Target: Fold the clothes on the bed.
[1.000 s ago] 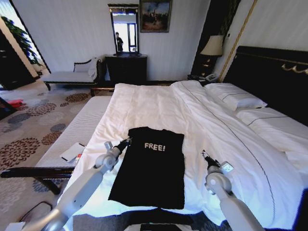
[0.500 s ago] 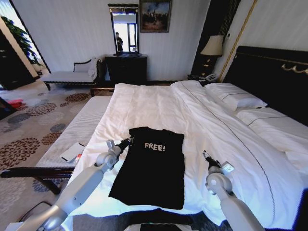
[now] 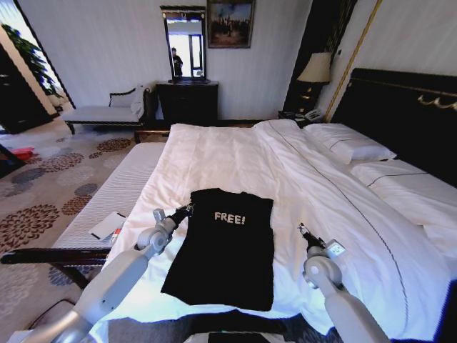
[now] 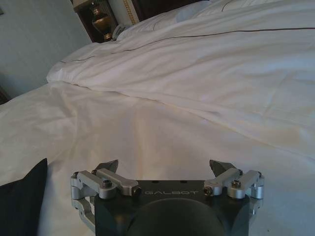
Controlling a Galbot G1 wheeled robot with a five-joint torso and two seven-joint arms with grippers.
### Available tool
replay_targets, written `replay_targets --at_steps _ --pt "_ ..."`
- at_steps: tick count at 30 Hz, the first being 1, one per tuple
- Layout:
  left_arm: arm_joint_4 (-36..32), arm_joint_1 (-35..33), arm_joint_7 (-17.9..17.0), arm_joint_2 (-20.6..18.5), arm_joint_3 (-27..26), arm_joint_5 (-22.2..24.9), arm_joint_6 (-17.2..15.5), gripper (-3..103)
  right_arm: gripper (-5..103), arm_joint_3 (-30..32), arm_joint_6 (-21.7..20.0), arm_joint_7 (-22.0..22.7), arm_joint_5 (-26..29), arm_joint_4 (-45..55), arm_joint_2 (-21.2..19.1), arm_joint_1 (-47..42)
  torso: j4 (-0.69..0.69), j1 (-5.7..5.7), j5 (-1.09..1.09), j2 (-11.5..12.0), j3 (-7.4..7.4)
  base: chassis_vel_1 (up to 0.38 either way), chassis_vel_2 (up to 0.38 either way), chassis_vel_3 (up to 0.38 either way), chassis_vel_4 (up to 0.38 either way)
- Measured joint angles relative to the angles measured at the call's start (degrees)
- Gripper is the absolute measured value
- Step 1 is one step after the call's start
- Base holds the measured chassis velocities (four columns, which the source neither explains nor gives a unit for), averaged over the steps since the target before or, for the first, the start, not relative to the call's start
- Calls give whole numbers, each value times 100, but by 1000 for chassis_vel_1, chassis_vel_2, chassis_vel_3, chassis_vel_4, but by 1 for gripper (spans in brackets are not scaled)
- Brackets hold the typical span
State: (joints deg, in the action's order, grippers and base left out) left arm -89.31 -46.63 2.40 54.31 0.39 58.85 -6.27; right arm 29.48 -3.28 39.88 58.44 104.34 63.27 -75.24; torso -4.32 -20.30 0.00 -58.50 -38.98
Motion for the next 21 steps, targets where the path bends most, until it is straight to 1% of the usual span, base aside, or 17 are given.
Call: replay_targets --at_steps 1,5,7,11,13,15,16,17,18,20,21 --pt "0 0 0 0 0 0 0 0 100 0 0 0 0 0 0 0 0 0 0 0 0 0 0 0 0" --pt "-30 32 -7 -17 -10 25 -10 22 100 46 0 0 0 25 -35 -47 -1 0 0 0 0 0 0 0 0" --pt "-43 30 -8 -24 -14 27 -11 22 100 50 0 0 0 26 -40 -51 -1 0 0 0 0 0 0 0 0" --pt "-136 -23 -7 -74 -59 51 -24 44 100 66 0 1 1 29 -55 -62 0 0 1 0 0 0 0 0 0" --pt "-135 -24 -7 -74 -65 53 -26 44 100 63 0 0 1 30 -55 -62 0 0 1 0 0 0 0 0 0" --pt "-90 -16 -8 -42 -72 54 -30 55 100 31 -1 0 -7 29 -35 -55 0 0 1 0 0 0 0 0 0" --pt "-90 -16 -8 -42 -72 54 -30 55 100 31 -1 0 -7 29 -35 -55 0 0 1 0 0 0 0 0 0" --pt "-69 -10 -8 -26 -71 54 -30 60 100 19 -1 0 -10 29 -30 -49 0 0 0 0 0 0 0 0 0" --pt "-60 -7 -8 -18 -67 54 -30 60 100 14 -1 0 -11 29 -28 -46 0 0 0 0 -1 0 0 0 0" --pt "-36 -5 -3 4 -39 47 -31 72 100 6 -1 0 -13 28 -35 -37 0 0 0 0 -1 0 0 0 0" --pt "-23 -5 0 6 -33 40 -31 79 100 9 -2 0 -12 27 -46 -35 0 0 0 0 -1 0 0 0 0"
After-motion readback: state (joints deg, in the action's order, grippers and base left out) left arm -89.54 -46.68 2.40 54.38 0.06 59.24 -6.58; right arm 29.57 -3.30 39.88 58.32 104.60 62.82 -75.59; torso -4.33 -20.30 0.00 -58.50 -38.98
